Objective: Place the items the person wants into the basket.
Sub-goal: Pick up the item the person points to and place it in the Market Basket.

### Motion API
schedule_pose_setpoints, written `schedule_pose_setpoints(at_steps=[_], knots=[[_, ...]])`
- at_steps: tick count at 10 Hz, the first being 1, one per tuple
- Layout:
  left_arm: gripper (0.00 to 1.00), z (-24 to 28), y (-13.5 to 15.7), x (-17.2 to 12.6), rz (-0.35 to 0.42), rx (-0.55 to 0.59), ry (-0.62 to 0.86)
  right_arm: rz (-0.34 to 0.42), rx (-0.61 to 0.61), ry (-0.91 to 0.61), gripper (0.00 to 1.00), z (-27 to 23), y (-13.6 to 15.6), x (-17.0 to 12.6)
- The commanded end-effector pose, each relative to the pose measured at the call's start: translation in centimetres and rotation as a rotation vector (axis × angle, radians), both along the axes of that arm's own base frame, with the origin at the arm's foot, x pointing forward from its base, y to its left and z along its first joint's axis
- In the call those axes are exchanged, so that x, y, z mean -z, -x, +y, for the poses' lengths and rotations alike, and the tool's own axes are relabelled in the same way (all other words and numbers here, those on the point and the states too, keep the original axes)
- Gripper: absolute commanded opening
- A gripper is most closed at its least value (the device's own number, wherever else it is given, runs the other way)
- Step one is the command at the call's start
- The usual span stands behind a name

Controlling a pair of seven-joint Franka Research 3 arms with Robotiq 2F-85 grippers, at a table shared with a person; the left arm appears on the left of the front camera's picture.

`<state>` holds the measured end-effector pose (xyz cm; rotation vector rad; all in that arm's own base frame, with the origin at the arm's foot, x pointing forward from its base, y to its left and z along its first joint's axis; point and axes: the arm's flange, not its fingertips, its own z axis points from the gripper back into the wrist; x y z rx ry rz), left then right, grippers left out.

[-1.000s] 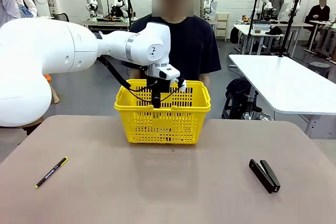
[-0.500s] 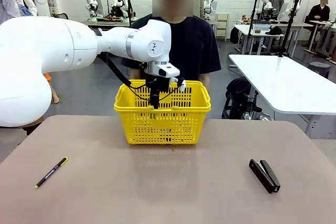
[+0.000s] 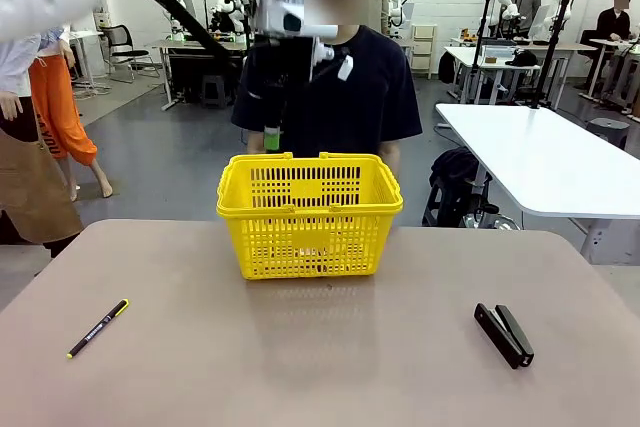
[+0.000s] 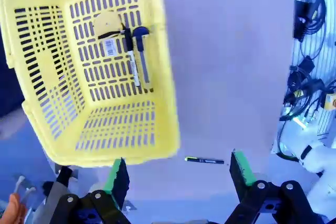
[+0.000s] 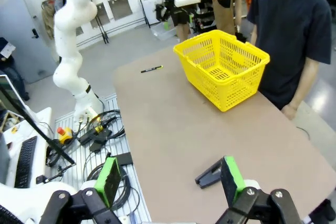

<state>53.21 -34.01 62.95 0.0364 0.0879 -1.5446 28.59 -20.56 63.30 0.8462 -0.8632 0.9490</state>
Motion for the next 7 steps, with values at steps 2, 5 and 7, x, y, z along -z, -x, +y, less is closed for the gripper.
schedule_pose_setpoints(at_steps=[2,5,7], knots=[[1.00,4.1,6.4,2.5,-0.041,0.039,0.063,-0.025,-0.014,-0.022,1.00,-0.1,-0.2,-0.2],[1.00,4.3,7.4,2.2,-0.054,0.033,0.067,-0.025,-0.014,-0.022,1.00,-0.1,-0.2,-0.2],[1.00,3.2,6.0,1.3,-0.042,0.005,0.044,-0.025,-0.014,-0.022,1.00,-0.1,-0.2,-0.2]])
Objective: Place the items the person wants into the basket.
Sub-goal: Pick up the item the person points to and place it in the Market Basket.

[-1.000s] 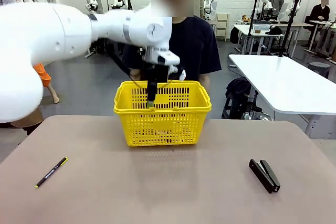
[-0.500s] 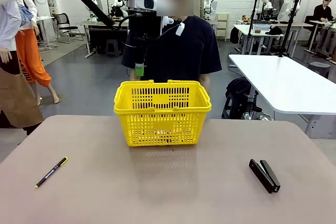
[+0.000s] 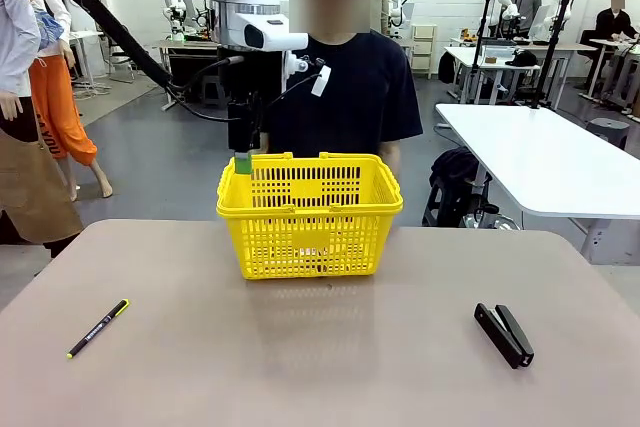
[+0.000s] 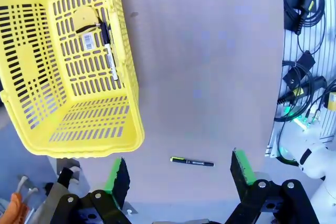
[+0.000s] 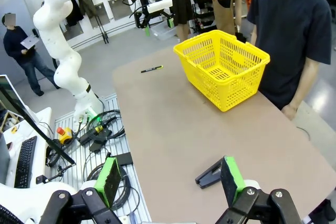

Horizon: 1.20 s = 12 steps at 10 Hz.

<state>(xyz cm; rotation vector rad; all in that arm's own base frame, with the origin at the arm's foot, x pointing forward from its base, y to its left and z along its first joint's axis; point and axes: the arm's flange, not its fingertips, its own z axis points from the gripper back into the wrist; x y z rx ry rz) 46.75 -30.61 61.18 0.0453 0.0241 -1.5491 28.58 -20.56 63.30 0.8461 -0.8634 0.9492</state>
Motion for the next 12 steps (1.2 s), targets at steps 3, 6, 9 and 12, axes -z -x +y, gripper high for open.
schedule_pose_setpoints(at_steps=[3,6,9,12], knots=[[1.00,-0.2,-0.4,-0.5,0.005,0.000,0.010,-0.025,-0.014,-0.022,1.00,-0.1,-0.2,-0.2],[1.00,-0.2,-0.4,-0.3,-0.004,0.001,0.008,-0.025,-0.014,-0.022,1.00,-0.1,-0.2,-0.2],[1.00,10.4,8.4,-6.1,-0.157,0.084,0.526,-0.025,-0.014,-0.022,1.00,-0.1,-0.2,-0.2],[1.00,26.7,15.3,-8.1,-0.254,-0.019,0.787,-0.025,-0.014,-0.022,1.00,-0.1,-0.2,-0.2]])
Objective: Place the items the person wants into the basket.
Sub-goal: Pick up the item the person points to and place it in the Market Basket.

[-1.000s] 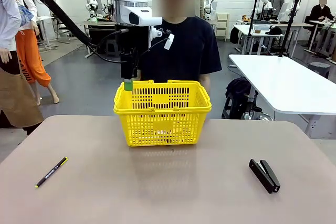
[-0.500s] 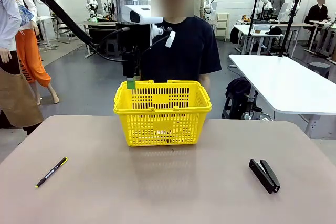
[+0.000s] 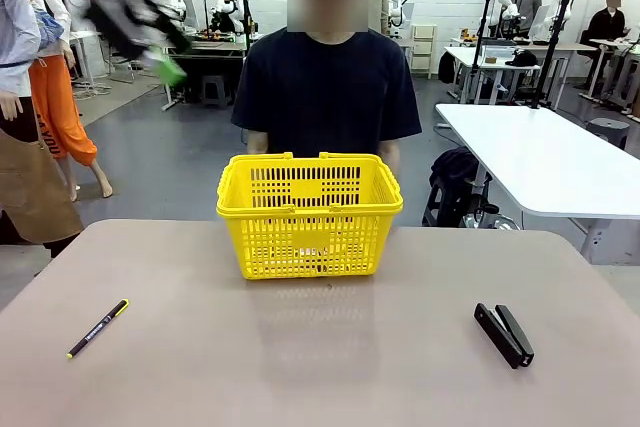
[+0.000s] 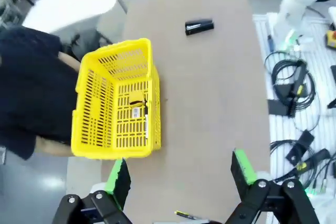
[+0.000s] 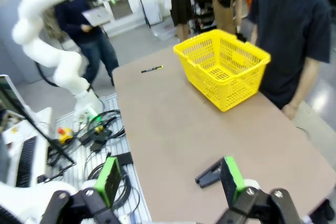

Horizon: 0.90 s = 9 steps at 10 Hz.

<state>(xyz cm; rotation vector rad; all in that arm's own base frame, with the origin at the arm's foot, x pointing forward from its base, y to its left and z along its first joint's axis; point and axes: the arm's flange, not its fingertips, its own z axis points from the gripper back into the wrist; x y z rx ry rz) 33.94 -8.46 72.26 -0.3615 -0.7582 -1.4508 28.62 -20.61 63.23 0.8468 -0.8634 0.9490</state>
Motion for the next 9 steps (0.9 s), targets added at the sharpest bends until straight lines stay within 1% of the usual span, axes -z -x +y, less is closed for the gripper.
schedule_pose_setpoints(at_steps=[1,2,3,4,5,7,9], knots=[[1.00,9.5,3.6,2.6,0.024,0.008,0.089,-0.025,-0.014,-0.022,1.00,0.0,-0.1,-0.2],[1.00,13.5,4.2,1.8,0.032,0.046,0.110,-0.025,-0.014,-0.022,1.00,0.0,-0.1,-0.2],[1.00,16.2,4.4,1.3,0.006,0.073,0.141,-0.025,-0.014,-0.022,1.00,0.0,-0.1,-0.2],[1.00,18.3,5.1,1.0,-0.020,-0.016,0.162,-0.025,-0.014,-0.022,1.00,0.0,-0.1,-0.2],[1.00,19.7,5.6,1.4,-0.011,-0.055,0.194,-0.025,-0.014,-0.022,1.00,0.0,-0.1,-0.2],[1.00,21.2,4.5,2.9,0.057,-0.148,0.212,-0.025,-0.014,-0.022,1.00,0.0,-0.1,-0.2],[1.00,21.1,3.0,3.7,0.098,-0.282,0.185,-0.025,-0.014,-0.022,1.00,0.0,-0.1,-0.2]])
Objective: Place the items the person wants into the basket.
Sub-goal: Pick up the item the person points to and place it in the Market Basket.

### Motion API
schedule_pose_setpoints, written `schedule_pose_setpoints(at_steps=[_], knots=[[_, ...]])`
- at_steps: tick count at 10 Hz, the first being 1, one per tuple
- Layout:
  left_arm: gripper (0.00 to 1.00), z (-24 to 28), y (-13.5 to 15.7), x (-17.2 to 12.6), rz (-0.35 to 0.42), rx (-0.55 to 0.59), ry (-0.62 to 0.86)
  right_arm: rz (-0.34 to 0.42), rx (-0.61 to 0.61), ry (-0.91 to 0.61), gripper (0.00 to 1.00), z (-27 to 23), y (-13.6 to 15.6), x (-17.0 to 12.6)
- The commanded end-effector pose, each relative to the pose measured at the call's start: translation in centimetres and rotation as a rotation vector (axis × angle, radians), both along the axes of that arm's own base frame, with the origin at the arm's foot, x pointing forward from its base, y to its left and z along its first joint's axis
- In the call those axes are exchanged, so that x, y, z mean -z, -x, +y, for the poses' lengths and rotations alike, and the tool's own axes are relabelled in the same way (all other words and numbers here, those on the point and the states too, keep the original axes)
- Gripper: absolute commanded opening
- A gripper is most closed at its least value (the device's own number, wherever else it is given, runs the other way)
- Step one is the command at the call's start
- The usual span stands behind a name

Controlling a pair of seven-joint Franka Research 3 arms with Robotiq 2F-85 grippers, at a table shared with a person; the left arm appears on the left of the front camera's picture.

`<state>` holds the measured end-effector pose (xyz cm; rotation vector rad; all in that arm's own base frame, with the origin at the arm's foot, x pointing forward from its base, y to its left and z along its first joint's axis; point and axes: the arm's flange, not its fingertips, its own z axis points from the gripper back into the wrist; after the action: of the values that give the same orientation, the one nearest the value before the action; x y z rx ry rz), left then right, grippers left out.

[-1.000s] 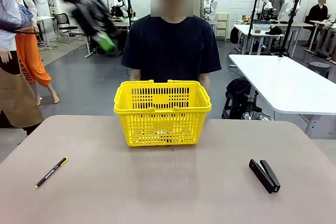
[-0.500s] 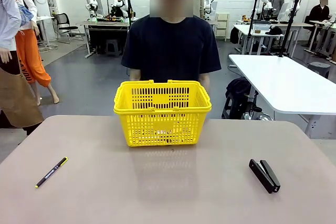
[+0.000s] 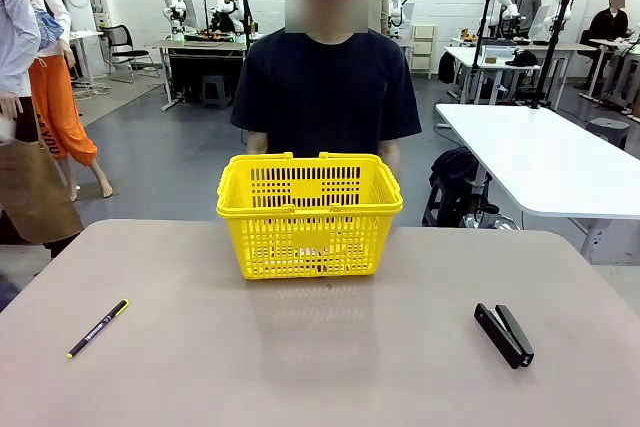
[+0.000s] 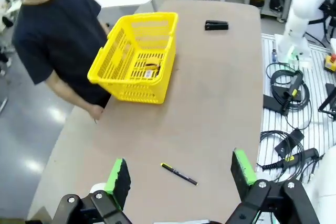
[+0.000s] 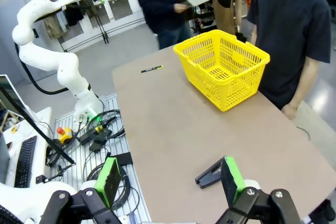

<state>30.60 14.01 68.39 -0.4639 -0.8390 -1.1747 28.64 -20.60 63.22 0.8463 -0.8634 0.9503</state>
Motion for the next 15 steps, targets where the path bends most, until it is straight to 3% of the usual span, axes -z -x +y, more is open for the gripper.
schedule_pose_setpoints(at_steps=[1,3,15], knots=[[1.00,-1.47,-0.71,0.04,0.046,-0.110,-0.001,-0.024,-0.013,-0.022,1.00,-0.02,-0.12,-0.24],[1.00,-1.16,-1.23,0.47,0.076,-0.135,0.022,-0.024,-0.013,-0.022,1.00,-0.02,-0.12,-0.24],[1.00,-0.83,-1.47,0.36,0.070,-0.108,-0.008,-0.024,-0.013,-0.022,1.00,-0.02,-0.12,-0.24]])
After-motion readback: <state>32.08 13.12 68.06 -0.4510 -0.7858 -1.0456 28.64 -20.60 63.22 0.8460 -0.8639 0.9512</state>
